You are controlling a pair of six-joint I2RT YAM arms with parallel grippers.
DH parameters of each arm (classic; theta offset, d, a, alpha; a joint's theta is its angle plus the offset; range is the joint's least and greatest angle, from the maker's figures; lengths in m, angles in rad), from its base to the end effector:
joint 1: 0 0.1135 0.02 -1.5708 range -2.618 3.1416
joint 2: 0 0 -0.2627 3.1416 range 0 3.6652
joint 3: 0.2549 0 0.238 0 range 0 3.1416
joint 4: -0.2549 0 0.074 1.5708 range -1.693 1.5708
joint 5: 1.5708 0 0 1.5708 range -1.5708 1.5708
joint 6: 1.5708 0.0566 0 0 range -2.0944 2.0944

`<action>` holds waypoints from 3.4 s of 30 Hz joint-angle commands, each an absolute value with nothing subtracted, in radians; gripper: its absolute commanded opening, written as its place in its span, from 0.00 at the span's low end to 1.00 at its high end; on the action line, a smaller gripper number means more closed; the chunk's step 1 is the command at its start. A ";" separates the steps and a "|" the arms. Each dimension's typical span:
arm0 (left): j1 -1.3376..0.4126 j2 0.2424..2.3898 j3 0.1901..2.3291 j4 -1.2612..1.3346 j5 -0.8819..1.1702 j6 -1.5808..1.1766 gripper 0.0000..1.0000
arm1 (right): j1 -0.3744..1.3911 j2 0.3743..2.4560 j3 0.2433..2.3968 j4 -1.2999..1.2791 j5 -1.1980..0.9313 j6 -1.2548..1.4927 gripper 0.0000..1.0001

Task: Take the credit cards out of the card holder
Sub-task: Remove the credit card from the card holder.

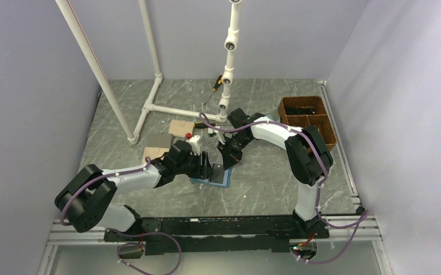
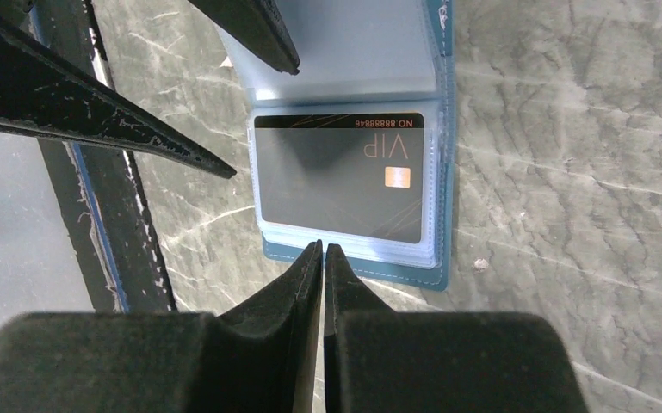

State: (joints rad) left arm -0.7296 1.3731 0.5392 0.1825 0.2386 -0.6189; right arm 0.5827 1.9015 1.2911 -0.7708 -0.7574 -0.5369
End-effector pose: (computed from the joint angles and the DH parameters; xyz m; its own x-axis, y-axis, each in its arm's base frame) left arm 0.1925 -0.1901 0.1626 -0.8252 -0.0183 -0.5646 0.3795 0.7224 -0.5781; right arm 0.2709 0.2251 0.1661 -0.4448 -0.7383 -0.5070 -0.8559 0.1837 0.4834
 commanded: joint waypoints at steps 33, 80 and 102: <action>-0.622 1.555 0.536 0.342 0.354 -0.804 0.42 | 0.602 2.028 1.310 -0.680 -0.607 -0.395 0.01; -0.574 1.425 0.404 0.541 0.514 -0.602 0.00 | 0.606 1.925 1.355 -0.795 -0.820 -0.540 0.36; -0.578 1.275 0.336 0.629 0.597 -0.494 0.00 | 0.532 1.894 1.356 -0.857 -0.972 -0.613 0.58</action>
